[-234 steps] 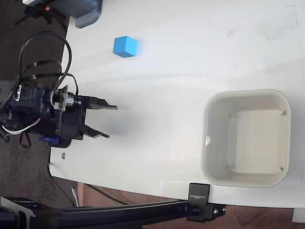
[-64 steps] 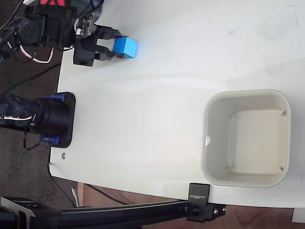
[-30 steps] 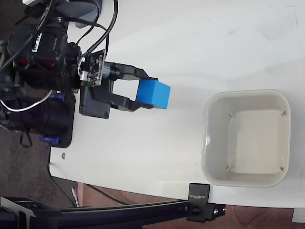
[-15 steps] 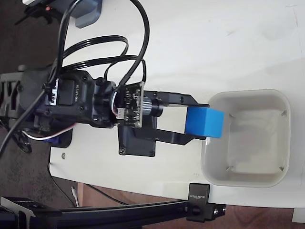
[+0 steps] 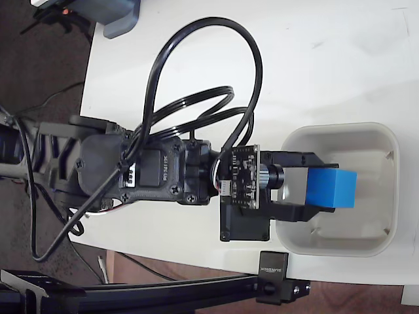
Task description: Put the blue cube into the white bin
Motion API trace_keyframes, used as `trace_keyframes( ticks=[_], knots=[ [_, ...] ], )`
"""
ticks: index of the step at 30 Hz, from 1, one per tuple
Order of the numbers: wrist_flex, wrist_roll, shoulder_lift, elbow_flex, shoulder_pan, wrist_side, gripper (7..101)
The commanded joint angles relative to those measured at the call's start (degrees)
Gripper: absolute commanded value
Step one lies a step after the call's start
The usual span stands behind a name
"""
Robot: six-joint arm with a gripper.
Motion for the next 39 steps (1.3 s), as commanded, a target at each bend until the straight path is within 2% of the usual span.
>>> trace_keyframes(
  ticks=[1,3,7,8,12,16,19,21,24,28,33,39],
  knots=[
    [0.88,-0.88,2.81,-4.22,0.44,0.09,57.3],
    [1.58,-1.23,3.34,-4.13,0.18,0.79,76.6],
    [2.55,-1.58,5.54,-2.99,-0.35,0.70,97.8],
    [2.55,-1.67,6.77,-1.85,-0.62,0.79,100.0],
    [1.05,-2.29,13.80,5.54,-2.02,2.46,100.3],
    [6.94,-3.16,26.54,16.35,-5.54,7.38,100.3],
    [5.27,-2.99,42.80,34.72,-9.84,13.80,100.3],
    [4.31,-3.16,53.70,47.37,-11.69,15.82,100.3],
    [2.46,-2.99,69.79,65.65,-12.57,15.29,100.3],
    [2.81,-2.37,85.34,81.74,-13.62,14.41,100.3],
    [6.15,-1.67,97.73,91.67,-17.14,16.79,100.3],
    [9.49,-1.93,111.18,101.25,-17.58,16.96,100.3]
  ],
)
